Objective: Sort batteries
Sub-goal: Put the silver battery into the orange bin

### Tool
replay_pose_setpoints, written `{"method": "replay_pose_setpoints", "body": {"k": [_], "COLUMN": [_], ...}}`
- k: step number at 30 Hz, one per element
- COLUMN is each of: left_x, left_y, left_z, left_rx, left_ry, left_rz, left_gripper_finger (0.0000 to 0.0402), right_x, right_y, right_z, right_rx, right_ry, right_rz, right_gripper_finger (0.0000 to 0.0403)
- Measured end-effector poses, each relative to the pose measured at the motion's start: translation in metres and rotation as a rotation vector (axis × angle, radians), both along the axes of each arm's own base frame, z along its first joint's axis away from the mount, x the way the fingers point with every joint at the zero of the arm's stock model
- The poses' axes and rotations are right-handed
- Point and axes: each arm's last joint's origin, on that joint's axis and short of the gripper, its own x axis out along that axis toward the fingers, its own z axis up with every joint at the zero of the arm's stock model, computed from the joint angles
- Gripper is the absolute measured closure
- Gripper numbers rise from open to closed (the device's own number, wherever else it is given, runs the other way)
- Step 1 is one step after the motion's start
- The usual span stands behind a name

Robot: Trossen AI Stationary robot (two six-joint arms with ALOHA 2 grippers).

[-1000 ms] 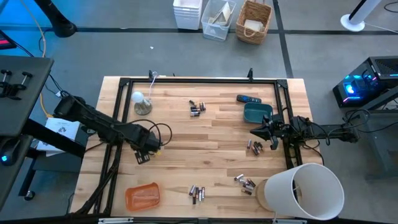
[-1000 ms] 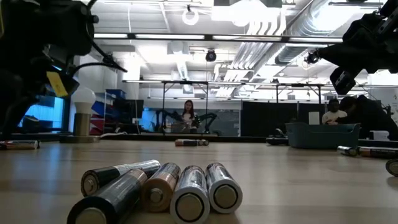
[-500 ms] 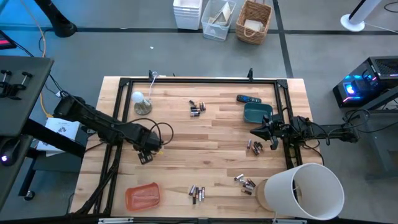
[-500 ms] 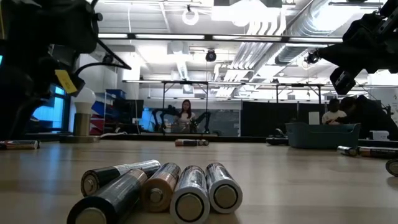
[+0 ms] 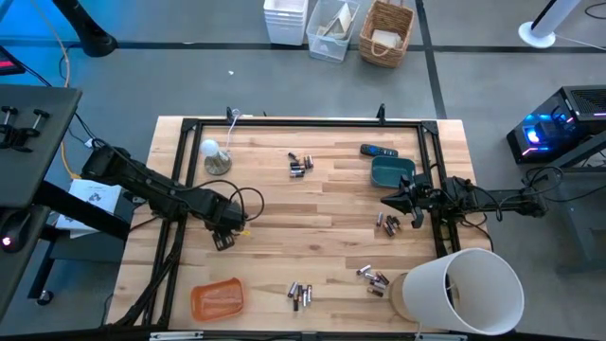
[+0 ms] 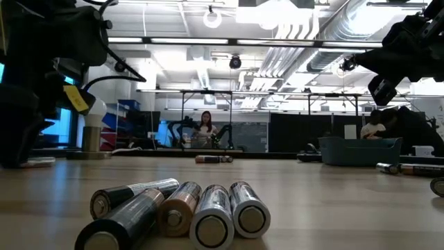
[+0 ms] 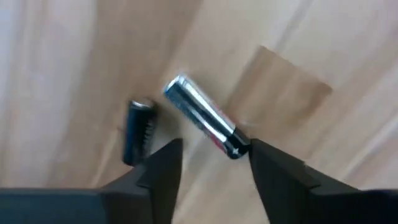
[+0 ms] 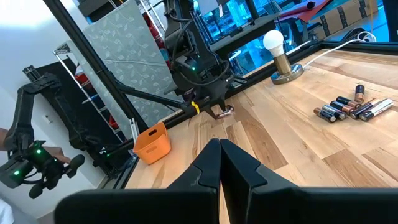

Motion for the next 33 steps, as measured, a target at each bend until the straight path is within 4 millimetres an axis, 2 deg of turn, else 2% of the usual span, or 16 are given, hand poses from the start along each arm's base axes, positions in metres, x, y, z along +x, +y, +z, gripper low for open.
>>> {"method": "replay_pose_setpoints", "body": {"k": [7,9,15,22,26,28,30,33], "left_x": [0.008,0.009,0.007,0.008,0.012,0.014,0.018,0.028], "left_y": [-0.001,-0.001,-0.005,-0.012,-0.013,-0.011,-0.005,0.001], "left_z": [-0.005,-0.008,-0.002,0.033,0.052,0.056,0.056,0.044], "left_rx": [0.035,0.036,0.037,-0.02,-0.033,-0.024,-0.025,-0.052], "left_ry": [-0.035,-0.031,-0.064,-0.236,-0.336,-0.351,-0.368,-0.367], "left_rz": [0.059,0.083,0.11,0.115,0.027,0.012,0.092,0.204], "left_gripper_finger": [0.0375,0.0394,0.0401,0.0401,0.0401,0.0401,0.0395,0.0366], "right_x": [0.0,0.0,0.0,0.0,0.0,0.0,0.0,0.0], "right_y": [0.0,0.0,0.0,0.0,0.0,0.0,0.0,0.0], "right_z": [0.0,0.0,0.0,0.0,0.0,0.0,0.0,0.0], "right_rx": [0.0,0.0,0.0,0.0,0.0,0.0,0.0,0.0], "right_ry": [0.0,0.0,0.001,0.0,0.0,0.001,0.0,0.001], "right_rz": [0.0,0.0,0.0,0.0,0.0,0.0,0.0,0.0], "right_gripper_finger": [0.0402,0.0402,0.0402,0.0402,0.0402,0.0402,0.0402,0.0402]}}
